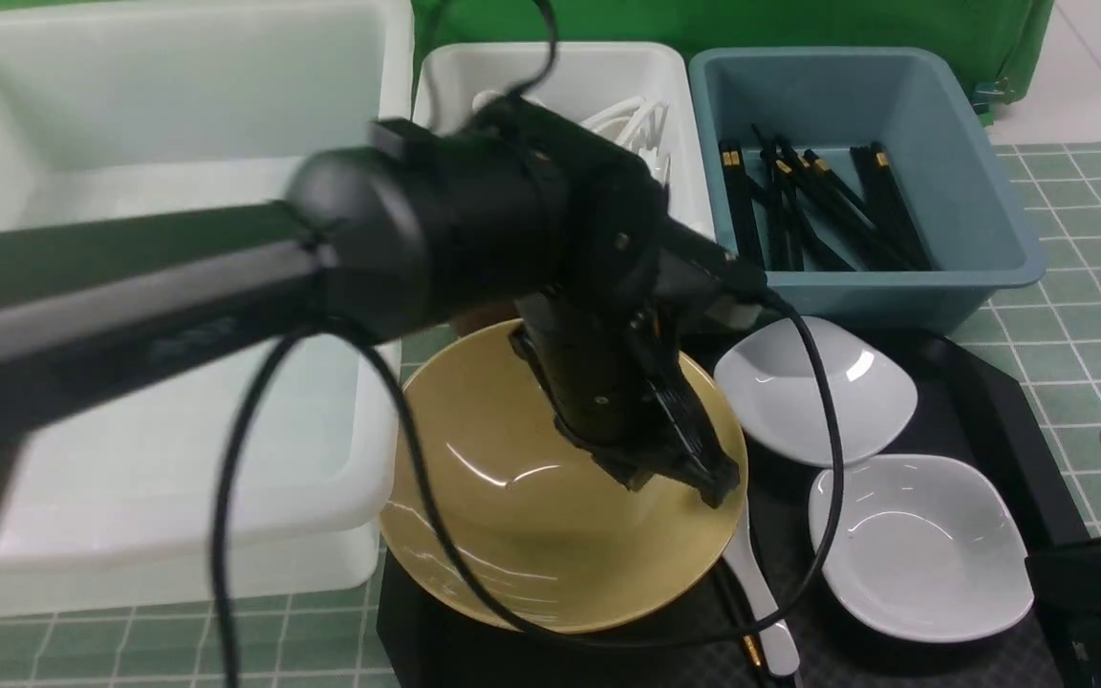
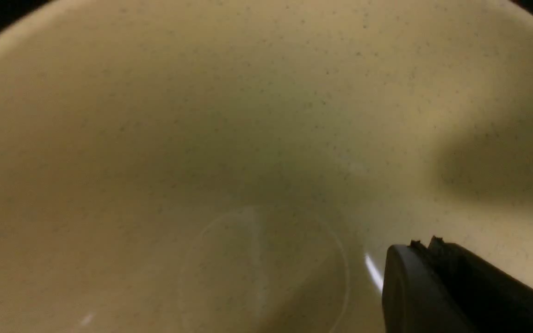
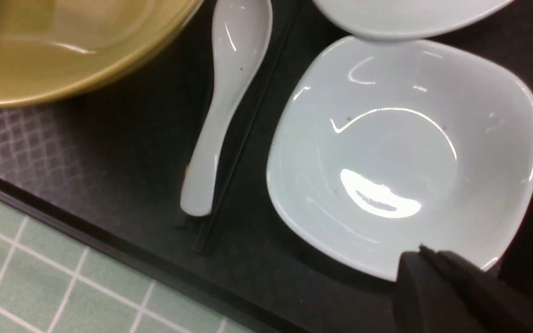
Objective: On blue table put chopsticks spoon bowls plates into blue grey white boxes.
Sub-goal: 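Grasp the large bowl on the tray by its rim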
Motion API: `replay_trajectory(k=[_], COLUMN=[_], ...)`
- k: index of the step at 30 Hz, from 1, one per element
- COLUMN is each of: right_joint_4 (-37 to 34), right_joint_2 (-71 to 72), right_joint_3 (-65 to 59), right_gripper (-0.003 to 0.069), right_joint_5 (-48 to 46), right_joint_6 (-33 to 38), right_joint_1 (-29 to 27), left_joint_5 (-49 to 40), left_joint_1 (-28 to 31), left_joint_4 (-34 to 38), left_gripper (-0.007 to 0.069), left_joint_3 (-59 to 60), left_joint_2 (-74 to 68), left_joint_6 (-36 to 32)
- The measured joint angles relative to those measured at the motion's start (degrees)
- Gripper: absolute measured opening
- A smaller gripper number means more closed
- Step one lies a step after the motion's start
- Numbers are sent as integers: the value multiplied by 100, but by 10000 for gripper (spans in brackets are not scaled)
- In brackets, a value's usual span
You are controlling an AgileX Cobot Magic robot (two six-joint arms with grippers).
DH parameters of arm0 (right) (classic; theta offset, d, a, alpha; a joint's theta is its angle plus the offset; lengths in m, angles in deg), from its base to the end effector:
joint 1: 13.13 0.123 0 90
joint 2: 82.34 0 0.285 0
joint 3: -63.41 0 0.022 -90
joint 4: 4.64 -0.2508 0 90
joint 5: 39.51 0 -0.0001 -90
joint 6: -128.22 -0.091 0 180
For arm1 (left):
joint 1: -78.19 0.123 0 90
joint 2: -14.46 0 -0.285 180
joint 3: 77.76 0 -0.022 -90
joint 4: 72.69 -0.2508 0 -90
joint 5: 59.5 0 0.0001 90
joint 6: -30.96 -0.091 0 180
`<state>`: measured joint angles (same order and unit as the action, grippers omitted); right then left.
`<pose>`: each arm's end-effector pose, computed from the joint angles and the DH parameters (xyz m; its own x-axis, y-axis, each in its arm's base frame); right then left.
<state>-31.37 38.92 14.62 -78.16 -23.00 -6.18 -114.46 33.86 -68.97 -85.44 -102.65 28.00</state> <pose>0.1461 0.0436 0.2422 -0.7509 -0.2146 -0.6246 -0.3823 0.9124 0.1463 0.2814 -0.2817 0.2265 -0.6785 0.6829 -0.2707 0.7179 0.6946 -0.0473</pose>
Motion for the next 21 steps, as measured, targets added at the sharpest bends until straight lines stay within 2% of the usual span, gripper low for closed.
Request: replay_trajectory(k=[3, 5, 6, 7, 9, 10, 12, 16, 19, 21], right_joint_4=[-50, -77, -77, -90, -90, -90, -90, -90, -90, -90], right_joint_2=[0, 0, 0, 0, 0, 0, 0, 0, 0, 0], right_joint_3=[0, 0, 0, 0, 0, 0, 0, 0, 0, 0], right_gripper=[38, 38, 38, 38, 38, 38, 39, 41, 43, 44], right_joint_5=[0, 0, 0, 5, 5, 5, 5, 5, 0, 0], right_joint_6=[14, 16, 16, 16, 16, 21, 21, 34, 36, 36], right_joint_1=[0, 0, 0, 0, 0, 0, 0, 0, 0, 0], left_joint_5=[53, 128, 155, 251, 334, 370, 344, 97, -213, -372], left_joint_1=[-5, -22, -22, -58, -90, -134, -138, 32, 226, 314], left_joint_4=[551, 1536, 1713, 2393, 3029, 3432, 3655, 3389, 2579, 1693], left_gripper=[4, 4, 4, 4, 4, 4, 6, 20, 75, 142], left_joint_3=[-66, -103, -103, -110, -115, -153, -223, -507, -771, -913], left_joint_2=[-173, -224, -224, -224, -224, -224, -224, -177, -35, 77], left_joint_6=[-21, -355, -390, -806, -1180, -1573, -1823, -1888, -1751, -1512])
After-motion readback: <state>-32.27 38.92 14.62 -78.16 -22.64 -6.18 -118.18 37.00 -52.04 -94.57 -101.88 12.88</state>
